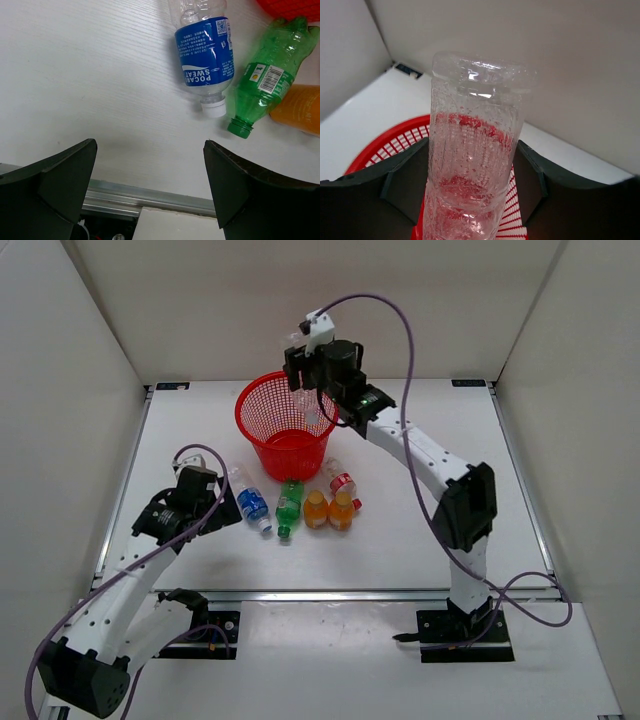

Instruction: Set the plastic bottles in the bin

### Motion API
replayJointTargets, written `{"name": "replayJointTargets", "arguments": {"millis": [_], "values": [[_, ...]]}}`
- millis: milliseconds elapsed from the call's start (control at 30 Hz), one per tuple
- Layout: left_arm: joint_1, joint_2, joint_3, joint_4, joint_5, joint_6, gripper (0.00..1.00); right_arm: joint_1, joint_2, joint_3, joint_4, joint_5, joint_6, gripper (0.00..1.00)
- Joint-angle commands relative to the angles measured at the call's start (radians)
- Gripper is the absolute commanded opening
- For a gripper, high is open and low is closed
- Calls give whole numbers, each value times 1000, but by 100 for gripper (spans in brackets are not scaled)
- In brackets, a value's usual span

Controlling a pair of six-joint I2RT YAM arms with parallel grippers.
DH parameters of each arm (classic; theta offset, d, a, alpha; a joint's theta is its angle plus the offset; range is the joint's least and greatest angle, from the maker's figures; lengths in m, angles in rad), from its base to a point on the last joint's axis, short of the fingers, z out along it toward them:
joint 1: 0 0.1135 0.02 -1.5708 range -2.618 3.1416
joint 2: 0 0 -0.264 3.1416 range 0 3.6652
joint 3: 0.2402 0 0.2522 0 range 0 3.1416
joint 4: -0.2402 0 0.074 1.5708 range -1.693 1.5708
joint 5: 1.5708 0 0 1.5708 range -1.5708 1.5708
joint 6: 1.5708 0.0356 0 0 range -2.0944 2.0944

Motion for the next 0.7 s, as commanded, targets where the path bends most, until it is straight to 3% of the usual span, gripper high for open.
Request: {"name": "replayJointTargets", "arguments": {"millis": [0,33,133,200,300,400,533,667], "values": [[8,7,2,16,19,-20,99,-7,110,81,47,-112,-18,40],[7,7,-4,20,18,-29,99,3,129,98,38,-107,-17,41],[19,5,-10,25,16,-38,99,17,164,126,15,-112,-46,57],[20,13,-13,37,27,-47,99,14,152,126,12,-109,-34,79],[16,47,-13,72,36,-76,99,-9,125,163,-47,-172,-5,98],[14,84,-15,106,24,-118,98,-30,71,184,-128,-189,8,99],[27,151,-9,161,4,-167,98,-49,-67,118,-283,-69,-17,99],[27,237,5,227,-9,-193,99,-125,-295,-139,-384,17,3,99]]}}
